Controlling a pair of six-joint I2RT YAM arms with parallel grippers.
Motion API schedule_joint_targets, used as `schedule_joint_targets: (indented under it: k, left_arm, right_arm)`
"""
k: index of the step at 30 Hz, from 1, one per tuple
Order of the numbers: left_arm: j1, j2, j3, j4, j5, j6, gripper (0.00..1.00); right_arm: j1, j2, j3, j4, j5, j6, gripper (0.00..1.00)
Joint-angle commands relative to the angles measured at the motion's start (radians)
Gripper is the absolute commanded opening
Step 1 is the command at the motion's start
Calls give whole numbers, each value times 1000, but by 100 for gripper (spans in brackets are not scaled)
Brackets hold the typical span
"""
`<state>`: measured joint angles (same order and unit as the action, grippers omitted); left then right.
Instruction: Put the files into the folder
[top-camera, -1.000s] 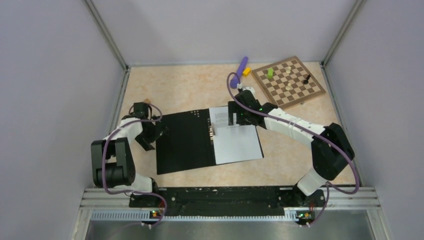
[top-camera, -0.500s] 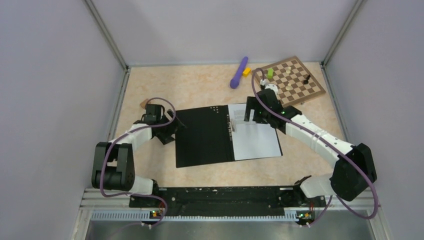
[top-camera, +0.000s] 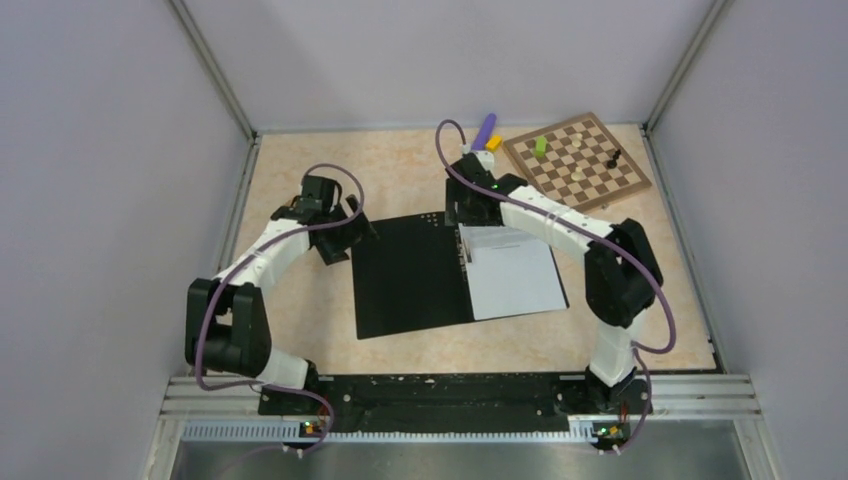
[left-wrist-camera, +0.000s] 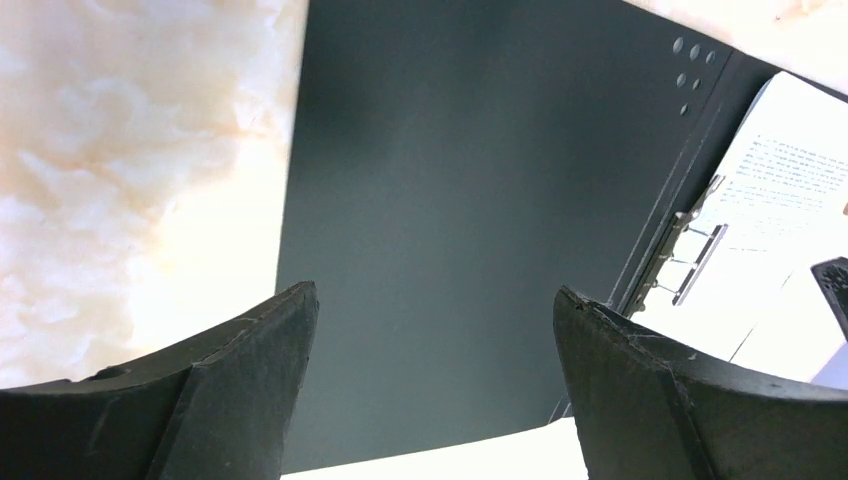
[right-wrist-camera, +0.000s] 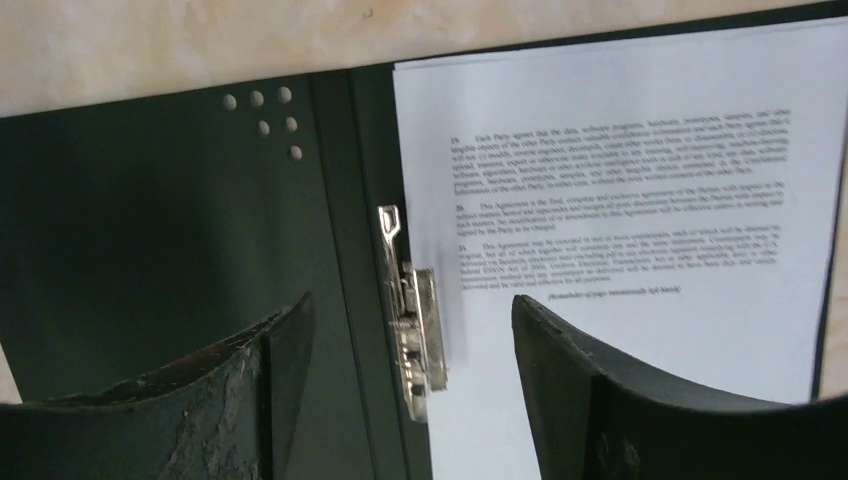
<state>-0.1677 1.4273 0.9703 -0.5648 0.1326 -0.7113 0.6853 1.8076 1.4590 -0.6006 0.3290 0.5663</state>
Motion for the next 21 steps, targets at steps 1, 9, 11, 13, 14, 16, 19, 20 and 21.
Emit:
schedule_joint_targets:
  k: [1, 9, 11, 13, 14, 16, 19, 20, 21]
  left_arm:
    - [-13, 118, 65, 14, 59, 30, 91]
    - [-53, 276, 78, 43, 91, -2, 91]
    - [-69, 298, 94, 24, 67, 1, 91]
    - [-73, 309, 91, 32, 71, -3, 91]
    - [-73, 311, 87, 38, 73, -5, 91]
    - [-73, 316, 78, 45, 74, -4, 91]
    - [-73, 323, 73, 52, 80, -1, 91]
    - [-73, 326, 73, 52, 83, 0, 91]
    - [-73, 327, 73, 52, 86, 1, 91]
  right_arm:
    - [-21, 127, 151, -42, -68, 7, 69]
    - [-41, 299, 260, -68, -88, 7, 52]
    - [-48, 309, 247, -48, -98, 8, 47]
    - [-50, 318, 244, -41, -106, 5, 40]
    - [-49, 322, 245, -39, -108, 2, 38]
    - [-50, 326, 244, -37, -111, -4, 36]
    - [-50, 330, 242, -30, -119, -5, 35]
    - [-50, 332, 242, -30, -120, -4, 35]
    - [-50, 336, 242, -29, -122, -6, 35]
